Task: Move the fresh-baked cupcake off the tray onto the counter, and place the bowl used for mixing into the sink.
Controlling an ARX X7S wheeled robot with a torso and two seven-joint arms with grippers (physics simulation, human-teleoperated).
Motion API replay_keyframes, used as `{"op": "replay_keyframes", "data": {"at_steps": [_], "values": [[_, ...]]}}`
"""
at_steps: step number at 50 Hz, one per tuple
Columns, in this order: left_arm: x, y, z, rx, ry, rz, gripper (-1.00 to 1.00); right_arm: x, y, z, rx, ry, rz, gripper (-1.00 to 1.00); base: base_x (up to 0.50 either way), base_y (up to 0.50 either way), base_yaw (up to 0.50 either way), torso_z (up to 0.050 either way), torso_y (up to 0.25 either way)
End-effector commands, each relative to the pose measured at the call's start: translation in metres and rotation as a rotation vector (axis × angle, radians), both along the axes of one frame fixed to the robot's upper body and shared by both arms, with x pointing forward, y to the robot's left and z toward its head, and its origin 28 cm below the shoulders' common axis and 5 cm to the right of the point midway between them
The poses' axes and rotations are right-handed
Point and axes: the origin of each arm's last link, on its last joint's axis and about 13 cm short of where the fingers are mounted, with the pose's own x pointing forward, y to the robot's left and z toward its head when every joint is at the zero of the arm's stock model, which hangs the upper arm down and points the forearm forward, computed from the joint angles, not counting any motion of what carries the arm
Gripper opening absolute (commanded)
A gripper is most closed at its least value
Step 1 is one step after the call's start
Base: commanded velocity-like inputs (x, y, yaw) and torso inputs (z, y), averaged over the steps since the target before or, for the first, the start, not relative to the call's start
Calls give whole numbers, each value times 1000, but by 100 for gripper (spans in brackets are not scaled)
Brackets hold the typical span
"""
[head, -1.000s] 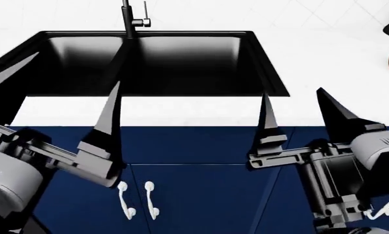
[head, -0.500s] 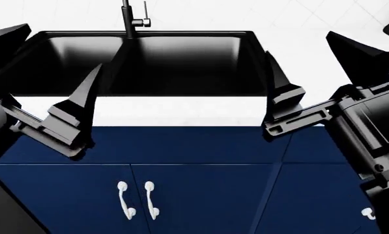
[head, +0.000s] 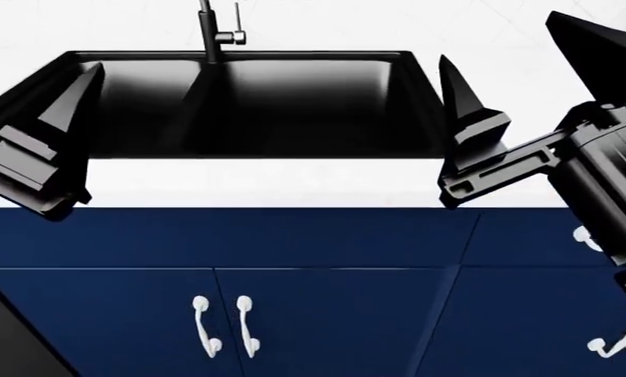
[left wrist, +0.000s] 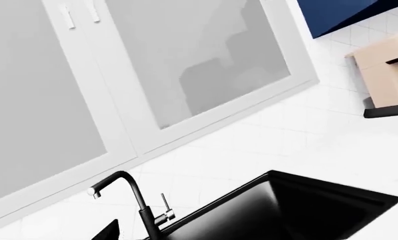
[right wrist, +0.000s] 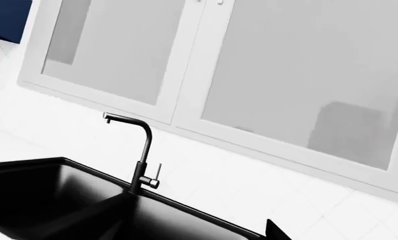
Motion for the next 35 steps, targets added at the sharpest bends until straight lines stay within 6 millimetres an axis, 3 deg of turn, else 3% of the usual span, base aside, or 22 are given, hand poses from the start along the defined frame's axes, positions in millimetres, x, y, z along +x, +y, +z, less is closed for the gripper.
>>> {"op": "replay_keyframes", "data": {"at_steps": [1,35], "values": [[-5,1,5,16,-39,-10,100,2,1,-1,-34,-12,9,100,172,328,0,0,0],[-10,-2,4,70,-45,-37,100,-2,4,5,-80,-41,44,100,230,495,0,0,0]]}}
